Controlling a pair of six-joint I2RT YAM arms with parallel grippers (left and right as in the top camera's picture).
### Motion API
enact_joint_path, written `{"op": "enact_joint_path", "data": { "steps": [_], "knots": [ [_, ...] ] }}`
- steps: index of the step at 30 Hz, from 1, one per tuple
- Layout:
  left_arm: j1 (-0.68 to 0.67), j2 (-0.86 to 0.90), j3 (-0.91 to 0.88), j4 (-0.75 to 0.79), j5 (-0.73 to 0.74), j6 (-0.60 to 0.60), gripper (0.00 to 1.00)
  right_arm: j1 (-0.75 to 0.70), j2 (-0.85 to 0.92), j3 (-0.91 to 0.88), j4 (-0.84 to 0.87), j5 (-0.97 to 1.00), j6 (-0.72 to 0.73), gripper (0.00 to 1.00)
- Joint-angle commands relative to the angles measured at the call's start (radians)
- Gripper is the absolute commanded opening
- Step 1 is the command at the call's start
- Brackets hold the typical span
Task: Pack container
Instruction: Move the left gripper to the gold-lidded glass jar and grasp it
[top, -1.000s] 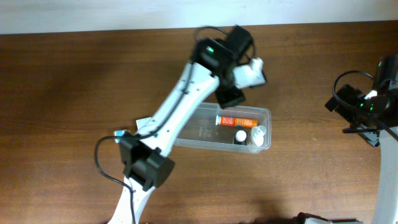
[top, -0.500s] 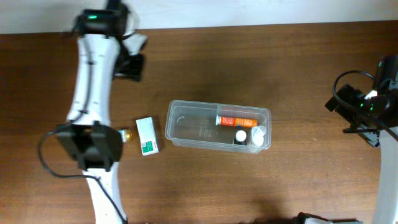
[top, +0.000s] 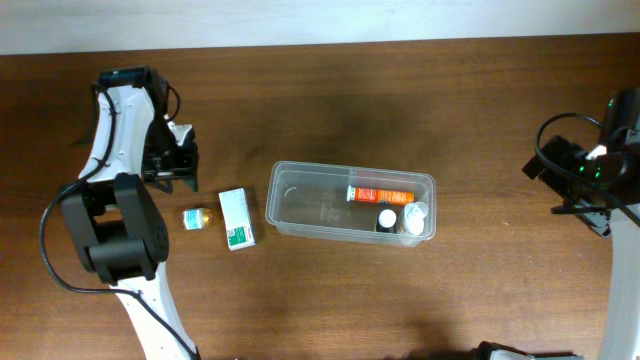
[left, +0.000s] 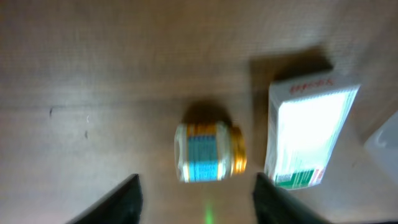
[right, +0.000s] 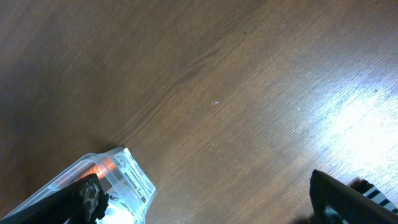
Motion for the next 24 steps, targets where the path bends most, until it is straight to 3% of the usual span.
{"op": "enact_joint_path", "data": {
  "steps": [1,4,7,11,16,20,24],
  "knots": [
    [0.006,-0.038,-0.001,0.027,0.069,-0.012,0.82,-0.005,-0.002,0.008,0.0,0.002,0.002,0.99],
    [0.014,-0.038,0.018,-0.004,0.074,-0.005,0.82,-0.005,-0.002,0.008,0.0,0.002,0.002,0.98],
    [0.026,-0.055,0.033,-0.07,0.071,-0.005,0.55,-0.005,-0.002,0.008,0.0,0.002,0.002,0.98],
    [0.032,-0.142,0.032,-0.149,0.067,-0.011,0.5,-0.005,-0.002,0.008,0.0,0.002,0.002,0.98],
    [0.009,-0.351,-0.022,-0.142,0.051,-0.045,0.53,-0.005,-0.002,0.008,0.0,0.002,0.002,0.98],
    [0.008,-0.507,-0.159,-0.018,-0.009,-0.116,0.75,-0.005,-0.002,0.008,0.0,0.002,0.002,0.98],
    [0.01,-0.577,-0.37,0.156,-0.009,-0.115,0.84,-0.005,-0.002,0.008,0.0,0.002,0.002,0.98]
  ]
}}
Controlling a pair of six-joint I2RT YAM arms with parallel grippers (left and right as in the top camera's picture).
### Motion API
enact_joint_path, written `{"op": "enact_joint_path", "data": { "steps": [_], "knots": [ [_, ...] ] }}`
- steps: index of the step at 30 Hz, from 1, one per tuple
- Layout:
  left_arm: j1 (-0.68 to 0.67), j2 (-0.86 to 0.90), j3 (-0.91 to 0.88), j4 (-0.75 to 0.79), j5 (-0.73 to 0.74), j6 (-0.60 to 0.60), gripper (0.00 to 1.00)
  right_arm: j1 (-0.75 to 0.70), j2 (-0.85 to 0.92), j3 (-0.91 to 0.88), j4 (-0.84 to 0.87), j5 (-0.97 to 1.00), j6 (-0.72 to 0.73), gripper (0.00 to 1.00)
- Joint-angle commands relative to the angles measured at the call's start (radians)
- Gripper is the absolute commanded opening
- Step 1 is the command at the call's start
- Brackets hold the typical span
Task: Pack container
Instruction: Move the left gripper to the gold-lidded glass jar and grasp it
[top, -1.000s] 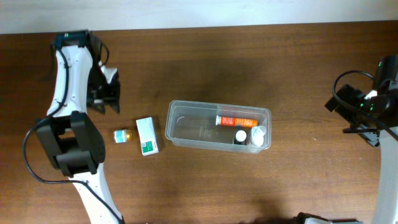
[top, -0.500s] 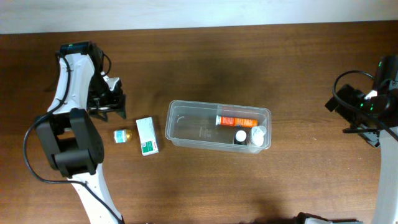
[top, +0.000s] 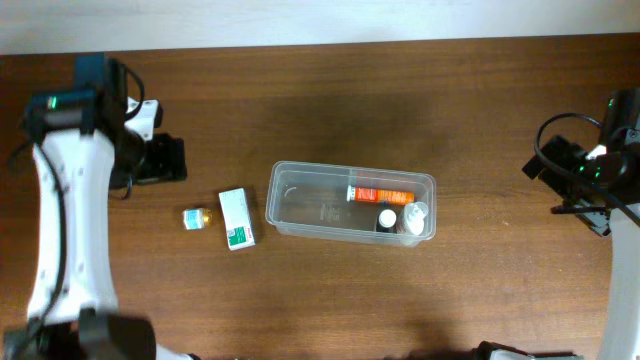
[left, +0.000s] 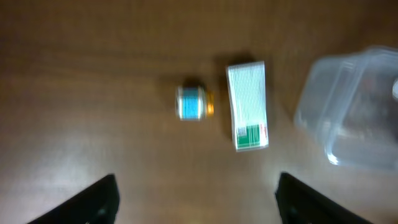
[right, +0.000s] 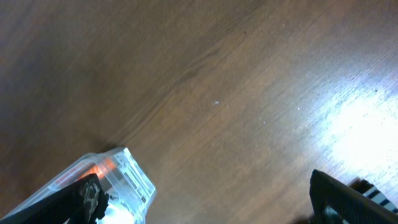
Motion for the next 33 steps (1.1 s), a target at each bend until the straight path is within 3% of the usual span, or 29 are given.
{"op": "enact_joint_path", "data": {
  "steps": [1,9,16,33],
  "knots": [
    [0.003,0.014,-0.179,0.086,-0.022,-0.026,0.84,-0.005,-0.002,0.008,0.0,0.002,0.002,0.98],
    [0.003,0.05,-0.425,0.327,-0.022,0.026,0.81,-0.005,-0.002,0.008,0.0,0.002,0.002,0.98],
    [-0.002,0.116,-0.435,0.382,0.016,0.085,0.8,-0.005,-0.002,0.008,0.0,0.002,0.002,0.98],
    [-0.063,0.242,-0.438,0.435,-0.053,0.069,0.66,-0.005,-0.002,0.008,0.0,0.002,0.002,0.98]
  ]
}}
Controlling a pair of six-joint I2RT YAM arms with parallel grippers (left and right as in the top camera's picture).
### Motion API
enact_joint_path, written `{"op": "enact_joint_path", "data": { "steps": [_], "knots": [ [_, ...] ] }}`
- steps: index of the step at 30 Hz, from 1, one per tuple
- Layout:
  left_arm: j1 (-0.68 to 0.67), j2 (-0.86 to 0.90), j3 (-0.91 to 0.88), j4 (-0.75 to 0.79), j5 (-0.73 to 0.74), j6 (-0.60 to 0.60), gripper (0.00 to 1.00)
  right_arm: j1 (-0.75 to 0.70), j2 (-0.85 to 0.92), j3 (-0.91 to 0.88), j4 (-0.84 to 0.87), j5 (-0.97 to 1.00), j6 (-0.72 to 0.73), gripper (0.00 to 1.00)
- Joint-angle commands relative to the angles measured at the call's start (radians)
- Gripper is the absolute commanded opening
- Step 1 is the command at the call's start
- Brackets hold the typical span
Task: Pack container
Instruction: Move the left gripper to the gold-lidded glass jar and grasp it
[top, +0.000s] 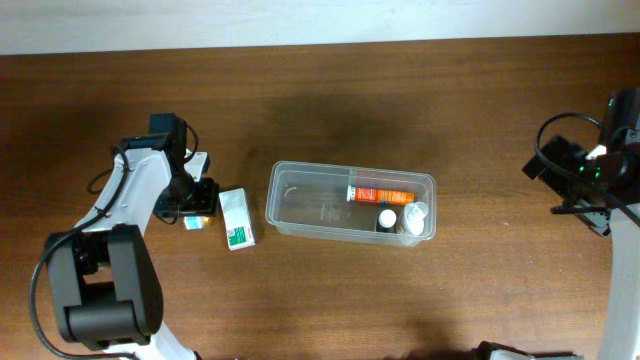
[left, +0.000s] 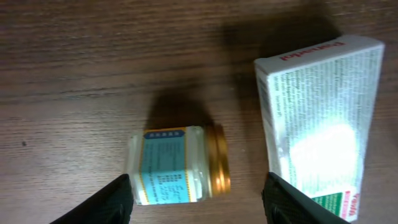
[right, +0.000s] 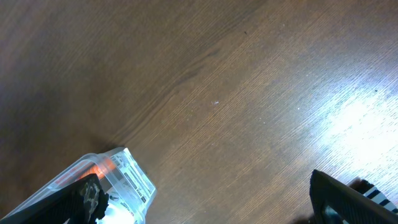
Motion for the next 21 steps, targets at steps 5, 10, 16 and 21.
{"op": "enact_joint_path", "data": {
  "steps": [5,10,16,21],
  "knots": [
    [0.001,0.037,-0.005,-0.012,-0.014,0.001,0.67,-0.005,-0.002,0.008,0.0,0.002,0.002,0.98],
    [0.001,0.037,-0.024,-0.023,-0.04,-0.003,0.67,-0.005,-0.002,0.008,0.0,0.002,0.002,0.98],
    [0.001,0.04,-0.06,0.037,-0.039,-0.017,0.67,-0.005,-0.002,0.008,0.0,0.002,0.002,0.98],
    [0.001,0.04,-0.061,0.047,-0.039,-0.018,0.67,-0.005,-0.002,0.008,0.0,0.001,0.002,0.98]
  ]
}}
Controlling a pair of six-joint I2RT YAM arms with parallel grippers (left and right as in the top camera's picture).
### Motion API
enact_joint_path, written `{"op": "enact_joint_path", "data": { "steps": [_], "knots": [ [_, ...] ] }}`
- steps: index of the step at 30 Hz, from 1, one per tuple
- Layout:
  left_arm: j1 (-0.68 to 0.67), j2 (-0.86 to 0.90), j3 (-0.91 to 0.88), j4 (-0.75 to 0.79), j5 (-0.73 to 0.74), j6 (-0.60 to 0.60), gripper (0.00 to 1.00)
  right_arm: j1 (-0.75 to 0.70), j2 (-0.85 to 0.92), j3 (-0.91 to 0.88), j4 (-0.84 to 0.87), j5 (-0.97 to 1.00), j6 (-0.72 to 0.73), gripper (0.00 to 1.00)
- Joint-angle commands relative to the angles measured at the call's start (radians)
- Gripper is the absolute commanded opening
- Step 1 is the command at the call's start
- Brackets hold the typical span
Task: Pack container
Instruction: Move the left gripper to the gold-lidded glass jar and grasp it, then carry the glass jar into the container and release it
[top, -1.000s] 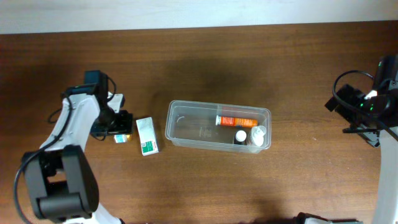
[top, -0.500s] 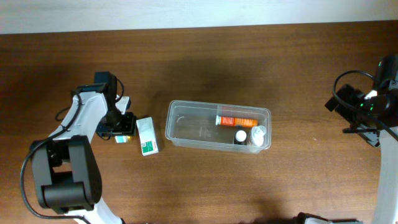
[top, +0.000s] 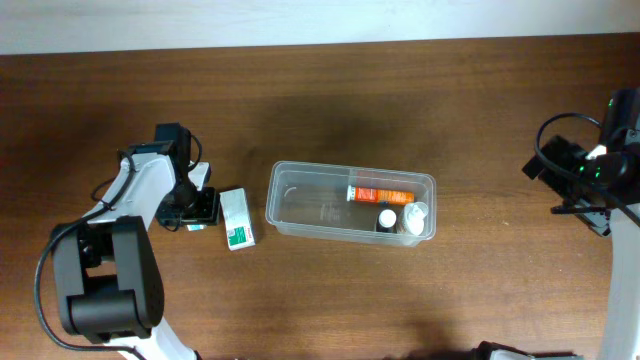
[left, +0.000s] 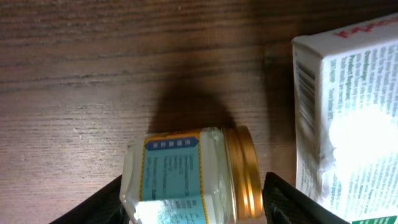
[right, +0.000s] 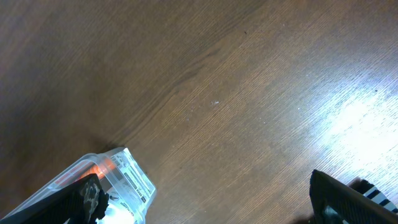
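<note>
A small jar (left: 186, 177) with a blue label and gold lid lies on its side on the table. My left gripper (left: 193, 204) is open and low, one finger (left: 93, 205) at the jar's base and the other at its lid. In the overhead view the left gripper (top: 196, 208) covers the jar. A white and green box (top: 236, 217) lies just right of it. The clear plastic container (top: 290, 205) holds an orange-labelled packet (top: 380, 193) and small bottles at its right end. My right gripper (right: 211, 208) is open over bare wood at the far right.
The brown wooden table (top: 330, 90) runs to a pale wall edge at the back. The box (left: 348, 124) lies close beside the left gripper's right finger. The container's corner (right: 118, 180) shows at the lower left of the right wrist view.
My left gripper has dropped lower over the jar, which now fills more of the wrist view between the fingers. The box, container and right arm have not moved.
My left gripper was open behind the jar and box. Then the arm stood further left and higher, with jar, box and container small in its view. Then it was over the jar, and now it is low with its fingers either side.
</note>
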Motion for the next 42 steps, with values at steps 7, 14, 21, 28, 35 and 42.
{"op": "enact_joint_path", "data": {
  "steps": [7,14,21,28,35,42],
  "knots": [
    [0.001,0.011,-0.001,0.003,-0.003,-0.017,0.55,-0.005,-0.002,0.008,0.0,0.002,0.001,0.98],
    [0.001,-0.006,0.173,-0.141,-0.003,-0.017,0.43,-0.005,-0.002,0.008,0.0,0.002,0.001,0.99],
    [-0.082,-0.081,0.504,-0.345,0.081,-0.017,0.41,-0.005,-0.002,0.008,0.0,0.002,0.001,0.98],
    [-0.307,-0.126,0.565,-0.337,0.103,-0.133,0.41,-0.005,-0.002,0.008,0.0,0.002,0.001,0.98],
    [-0.546,-0.119,0.501,-0.253,0.098,-0.329,0.41,-0.005,-0.002,0.008,0.0,0.001,0.001,0.98],
    [-0.681,-0.074,0.377,-0.124,0.095,-0.494,0.41,-0.005,-0.002,0.008,0.0,0.001,0.001,0.98]
  ]
}}
